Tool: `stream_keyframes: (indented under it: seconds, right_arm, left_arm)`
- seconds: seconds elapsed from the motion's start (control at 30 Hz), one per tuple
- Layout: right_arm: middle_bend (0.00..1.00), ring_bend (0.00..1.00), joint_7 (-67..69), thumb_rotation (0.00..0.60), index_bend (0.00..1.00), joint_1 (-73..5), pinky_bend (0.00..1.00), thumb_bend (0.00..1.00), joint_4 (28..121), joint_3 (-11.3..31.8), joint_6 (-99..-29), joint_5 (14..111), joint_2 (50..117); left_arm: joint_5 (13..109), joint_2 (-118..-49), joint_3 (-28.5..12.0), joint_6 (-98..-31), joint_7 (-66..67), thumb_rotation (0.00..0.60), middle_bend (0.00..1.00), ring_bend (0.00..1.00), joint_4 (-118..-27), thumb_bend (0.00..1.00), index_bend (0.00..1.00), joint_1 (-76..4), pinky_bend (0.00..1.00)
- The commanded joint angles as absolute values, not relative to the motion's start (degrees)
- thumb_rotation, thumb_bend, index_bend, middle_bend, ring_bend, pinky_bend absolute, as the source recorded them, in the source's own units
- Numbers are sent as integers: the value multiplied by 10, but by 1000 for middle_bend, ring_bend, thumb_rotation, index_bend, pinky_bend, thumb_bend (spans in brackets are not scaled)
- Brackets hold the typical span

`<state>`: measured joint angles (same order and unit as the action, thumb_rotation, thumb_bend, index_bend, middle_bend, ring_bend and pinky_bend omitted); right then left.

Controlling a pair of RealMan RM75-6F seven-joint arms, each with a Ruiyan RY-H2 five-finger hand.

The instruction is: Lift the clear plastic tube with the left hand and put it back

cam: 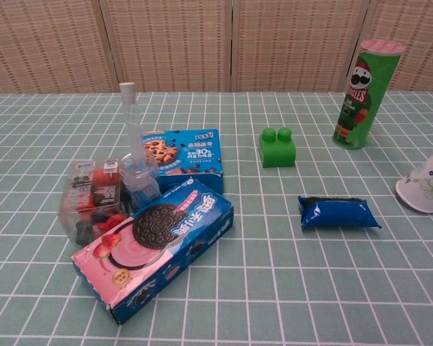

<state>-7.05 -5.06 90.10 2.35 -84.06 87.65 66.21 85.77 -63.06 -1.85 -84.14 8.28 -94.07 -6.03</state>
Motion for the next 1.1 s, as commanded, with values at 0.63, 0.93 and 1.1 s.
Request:
stream_keyframes:
  seconds: [0.63,0.93,1.1]
  right_arm:
    - [436,330,-47,600,397,-43,511,266,926,26,-867,892,641]
    - [436,330,-27,600,397,-38,511,265,935,26,-883,905,627]
    - [435,330,-11,600,397,-35,512,265,935,27,-887,904,619]
  left_arm:
    - [828,-639,-41,-794,133,600,953,910,-974,306,207,-98,1000]
    - [831,-655,-66,-763,172,600,957,893,-1000,312,218,-146,1000]
    - [793,-651,-73,-716,220,600,1000,982,-1030,317,232,-173,1000]
